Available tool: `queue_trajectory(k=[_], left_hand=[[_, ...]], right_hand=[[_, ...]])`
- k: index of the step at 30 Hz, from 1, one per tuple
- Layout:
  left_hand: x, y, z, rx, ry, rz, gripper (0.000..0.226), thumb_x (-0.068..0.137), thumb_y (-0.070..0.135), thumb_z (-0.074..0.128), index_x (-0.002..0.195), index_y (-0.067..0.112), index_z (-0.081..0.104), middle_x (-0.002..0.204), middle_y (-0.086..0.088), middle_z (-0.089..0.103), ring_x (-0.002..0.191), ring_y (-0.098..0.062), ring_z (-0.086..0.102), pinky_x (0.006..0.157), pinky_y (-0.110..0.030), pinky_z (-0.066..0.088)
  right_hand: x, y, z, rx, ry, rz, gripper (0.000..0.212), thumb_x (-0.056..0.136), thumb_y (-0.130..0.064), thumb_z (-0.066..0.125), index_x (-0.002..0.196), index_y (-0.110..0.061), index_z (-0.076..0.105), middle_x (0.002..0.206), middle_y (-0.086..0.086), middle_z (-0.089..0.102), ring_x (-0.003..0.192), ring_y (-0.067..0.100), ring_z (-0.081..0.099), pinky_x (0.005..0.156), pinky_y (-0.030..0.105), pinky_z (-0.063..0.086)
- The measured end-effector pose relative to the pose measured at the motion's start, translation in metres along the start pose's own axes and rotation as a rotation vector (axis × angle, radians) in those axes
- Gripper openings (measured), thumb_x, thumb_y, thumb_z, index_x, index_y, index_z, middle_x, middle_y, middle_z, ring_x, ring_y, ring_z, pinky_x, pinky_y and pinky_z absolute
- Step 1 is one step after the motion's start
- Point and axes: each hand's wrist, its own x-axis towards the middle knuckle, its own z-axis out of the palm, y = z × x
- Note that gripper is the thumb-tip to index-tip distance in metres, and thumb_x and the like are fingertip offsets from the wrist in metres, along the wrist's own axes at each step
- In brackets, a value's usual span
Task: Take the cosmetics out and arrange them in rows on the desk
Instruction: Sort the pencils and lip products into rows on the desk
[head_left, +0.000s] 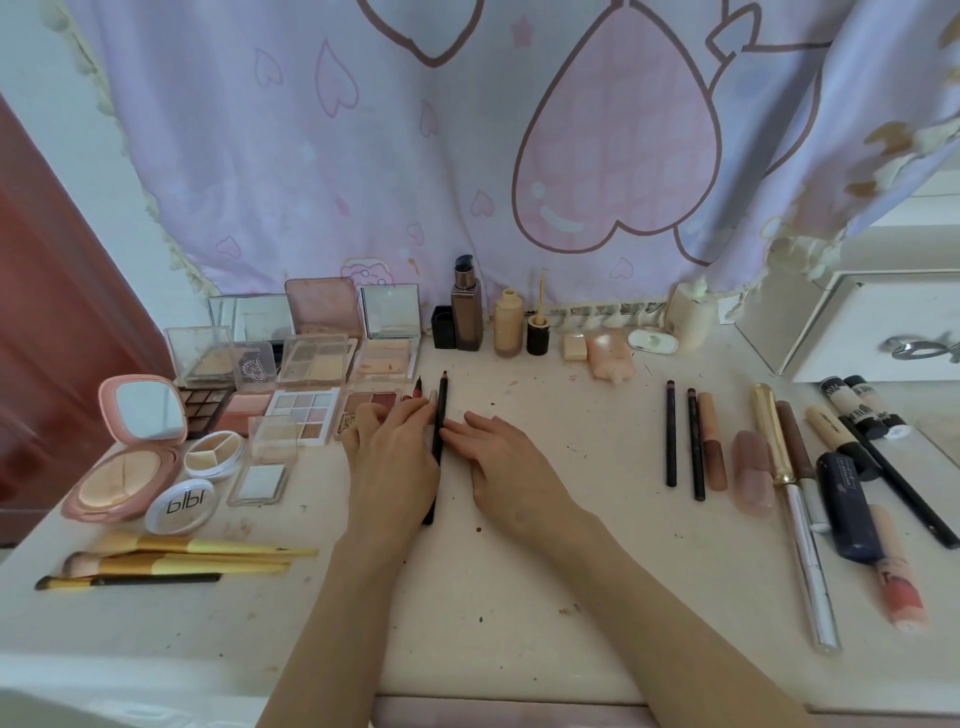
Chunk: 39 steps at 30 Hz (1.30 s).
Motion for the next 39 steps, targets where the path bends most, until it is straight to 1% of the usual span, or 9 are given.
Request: queue_trajectory(k=[6,9,12,15,18,23,29,34,39], left_hand=[[0.002,0.0,0.001,-0.059,0.048,0.007,0.032,0.092,0.009,0.051,0.122,0.009,0.059,0.128,-0.004,0.057,0.109,-0.031,0.042,0.091,-0.037,0.028],[0.002,0.003,-0.002,-0.108,0.072,0.025,0.037,0.089,0.003,0.05,0.125,0.007,0.056,0.128,-0.007,0.056,0.113,-0.033,0.041,0.094,-0.044,0.031],[0.003,0.01,-0.005,-0.167,0.129,0.083,0.037,0.09,0.015,0.042,0.123,0.006,0.057,0.123,-0.011,0.058,0.112,-0.028,0.04,0.095,-0.044,0.036],[-0.001,0.028,-0.01,-0.193,0.139,0.211,0.046,0.088,0.026,0.033,0.123,0.006,0.055,0.119,-0.01,0.06,0.109,-0.019,0.04,0.092,-0.033,0.035],[-0.014,0.052,-0.009,-0.199,-0.023,0.364,0.046,0.092,0.031,0.038,0.132,0.01,0.049,0.13,-0.005,0.053,0.12,-0.019,0.044,0.098,-0.032,0.035],[-0.026,0.073,0.006,-0.085,-0.362,0.425,0.055,0.098,0.039,0.032,0.147,0.022,0.016,0.155,0.006,0.013,0.142,-0.012,0.009,0.114,-0.028,0.012],[-0.029,0.07,0.005,-0.037,-0.42,0.455,0.049,0.1,0.036,0.026,0.147,0.022,0.02,0.155,0.007,0.014,0.143,-0.009,0.007,0.114,-0.024,0.002],[-0.029,0.069,0.006,-0.065,-0.418,0.449,0.048,0.1,0.035,0.026,0.147,0.023,0.022,0.155,0.008,0.015,0.143,-0.008,0.007,0.114,-0.023,0.0],[-0.028,0.068,0.003,-0.145,-0.429,0.435,0.047,0.099,0.035,0.031,0.145,0.024,0.028,0.153,0.01,0.021,0.142,-0.006,0.011,0.112,-0.019,0.003]], right_hand=[[0.0,0.001,0.001,-0.003,-0.018,0.005,0.053,0.093,0.0,0.038,0.144,-0.013,0.031,0.153,0.001,0.028,0.142,0.016,0.021,0.115,0.025,0.007],[-0.002,0.0,-0.004,0.146,0.061,0.081,0.048,0.095,0.001,0.036,0.142,-0.009,0.035,0.15,0.005,0.034,0.14,0.015,0.028,0.112,0.016,0.01],[-0.011,0.0,-0.021,0.254,0.182,0.156,0.038,0.097,-0.004,0.039,0.134,-0.006,0.047,0.141,0.007,0.047,0.132,0.017,0.041,0.106,0.011,0.019],[-0.031,0.008,-0.046,0.27,0.262,0.208,0.031,0.096,-0.011,0.046,0.125,-0.009,0.058,0.128,0.004,0.059,0.119,0.016,0.052,0.099,0.012,0.028],[-0.056,0.032,-0.069,0.119,0.31,0.364,0.024,0.094,-0.02,0.051,0.112,-0.013,0.065,0.111,0.001,0.064,0.105,0.017,0.056,0.097,0.025,0.034],[-0.073,0.076,-0.085,-0.226,0.218,0.655,0.026,0.093,-0.029,0.05,0.097,-0.007,0.063,0.1,0.008,0.06,0.1,0.025,0.053,0.085,0.039,0.045],[-0.06,0.081,-0.085,-0.457,0.109,0.701,0.033,0.095,-0.037,0.042,0.102,-0.007,0.055,0.104,0.009,0.061,0.1,0.027,0.056,0.081,0.033,0.039],[-0.052,0.073,-0.089,-0.525,0.035,0.716,0.014,0.092,-0.016,0.042,0.092,-0.013,0.055,0.101,0.006,0.064,0.098,0.026,0.057,0.081,0.033,0.031],[-0.06,0.066,-0.088,-0.408,0.289,0.703,0.028,0.09,-0.022,0.045,0.067,-0.007,0.049,0.069,0.004,0.052,0.081,0.027,0.058,0.072,0.032,0.033]])
